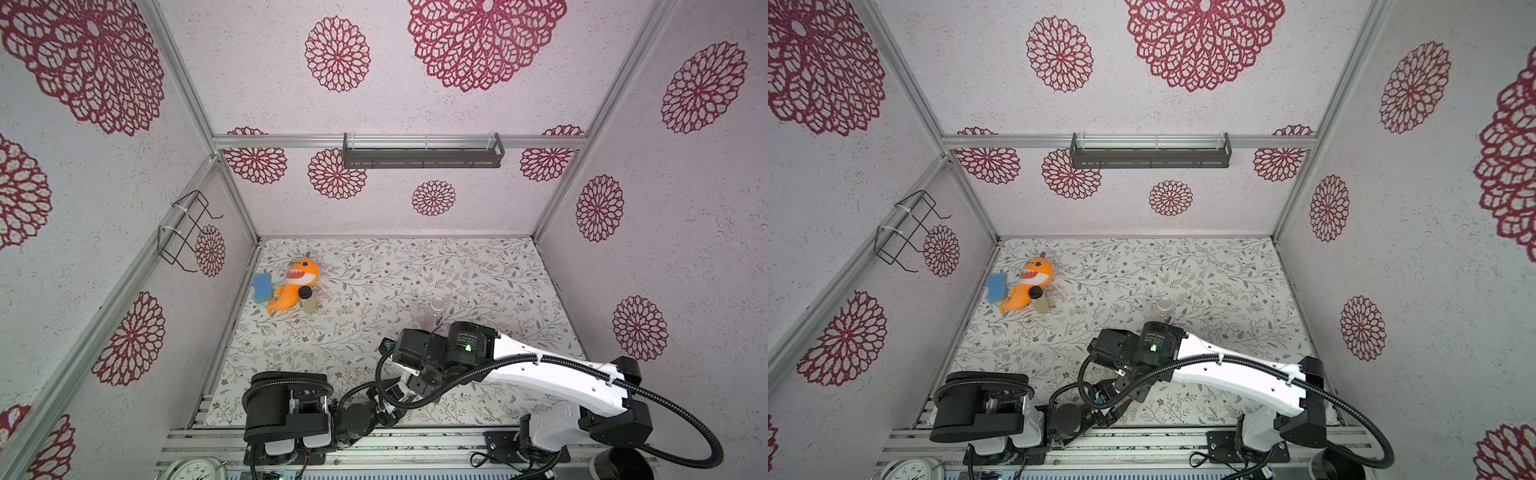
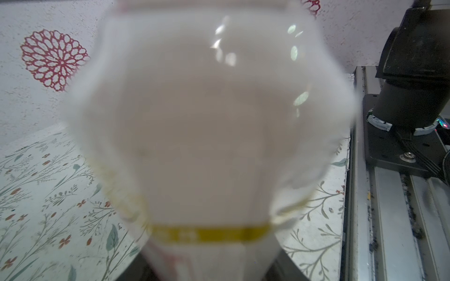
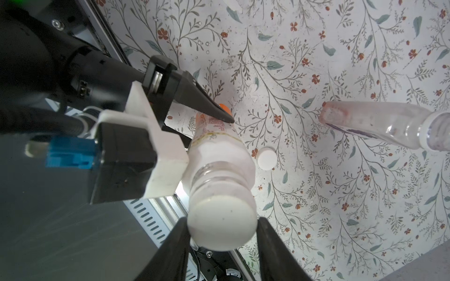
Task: Screw on the bottle caps
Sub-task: Screw the bottle cap onto the plastic bottle.
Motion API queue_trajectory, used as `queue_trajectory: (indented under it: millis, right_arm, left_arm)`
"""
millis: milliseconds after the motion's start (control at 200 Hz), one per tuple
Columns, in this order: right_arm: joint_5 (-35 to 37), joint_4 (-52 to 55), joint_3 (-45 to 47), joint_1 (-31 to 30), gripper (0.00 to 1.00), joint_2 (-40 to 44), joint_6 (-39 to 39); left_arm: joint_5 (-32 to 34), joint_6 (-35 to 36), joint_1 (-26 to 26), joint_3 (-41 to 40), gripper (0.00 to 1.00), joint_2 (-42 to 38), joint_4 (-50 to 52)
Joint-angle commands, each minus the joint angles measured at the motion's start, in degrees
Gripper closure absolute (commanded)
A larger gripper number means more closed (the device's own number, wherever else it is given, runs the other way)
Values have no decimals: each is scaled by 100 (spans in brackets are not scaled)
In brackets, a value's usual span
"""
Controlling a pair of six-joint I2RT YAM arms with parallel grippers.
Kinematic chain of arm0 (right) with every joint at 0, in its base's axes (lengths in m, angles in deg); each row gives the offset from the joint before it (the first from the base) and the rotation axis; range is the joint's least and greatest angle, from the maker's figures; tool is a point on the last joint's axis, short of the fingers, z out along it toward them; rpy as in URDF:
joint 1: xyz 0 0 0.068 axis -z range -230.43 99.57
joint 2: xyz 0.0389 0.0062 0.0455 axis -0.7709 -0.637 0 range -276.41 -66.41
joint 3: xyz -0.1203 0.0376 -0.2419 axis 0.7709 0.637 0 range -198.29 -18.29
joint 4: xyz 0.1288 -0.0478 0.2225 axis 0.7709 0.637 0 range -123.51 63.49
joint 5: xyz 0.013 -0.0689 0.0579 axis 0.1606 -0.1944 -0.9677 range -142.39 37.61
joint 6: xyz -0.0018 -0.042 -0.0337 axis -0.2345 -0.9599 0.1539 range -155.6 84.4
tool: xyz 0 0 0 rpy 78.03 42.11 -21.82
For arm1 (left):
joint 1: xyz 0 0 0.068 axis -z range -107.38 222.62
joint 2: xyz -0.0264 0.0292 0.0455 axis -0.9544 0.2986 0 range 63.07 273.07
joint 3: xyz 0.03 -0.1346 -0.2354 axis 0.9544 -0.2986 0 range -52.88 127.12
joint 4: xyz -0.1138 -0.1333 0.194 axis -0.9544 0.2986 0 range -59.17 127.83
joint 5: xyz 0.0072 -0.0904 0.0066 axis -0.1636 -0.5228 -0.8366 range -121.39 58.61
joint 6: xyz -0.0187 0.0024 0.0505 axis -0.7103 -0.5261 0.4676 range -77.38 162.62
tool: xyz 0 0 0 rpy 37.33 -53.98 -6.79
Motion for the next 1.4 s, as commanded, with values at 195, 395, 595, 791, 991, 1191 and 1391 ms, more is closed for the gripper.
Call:
queue_trajectory:
  millis: [195, 395, 595, 791, 991, 1191, 1391]
  right_arm:
    - [98, -108, 16, -29, 59, 103, -15]
    - [80, -101, 51, -19, 62, 53, 123]
    - [-7, -154, 66, 15, 63, 20, 390]
    - [-69, -111, 11, 153, 65, -45, 802]
    - [-173, -101, -113, 149, 64, -188, 1374]
    - [-256, -136, -258, 149, 64, -310, 1934]
    - [-271, -19, -387, 319, 55, -264, 2060]
  left_arm:
    - [15, 48, 75, 61, 46, 41, -253]
    - [52, 56, 73, 58, 46, 10, -253]
    - [74, 65, 73, 59, 46, 6, -248]
    - [136, 100, 95, 49, 46, -33, -250]
    - [198, 140, 122, 58, 46, -21, -248]
    - [261, 162, 139, 59, 46, -30, -248]
    - [270, 188, 156, 85, 46, 23, -249]
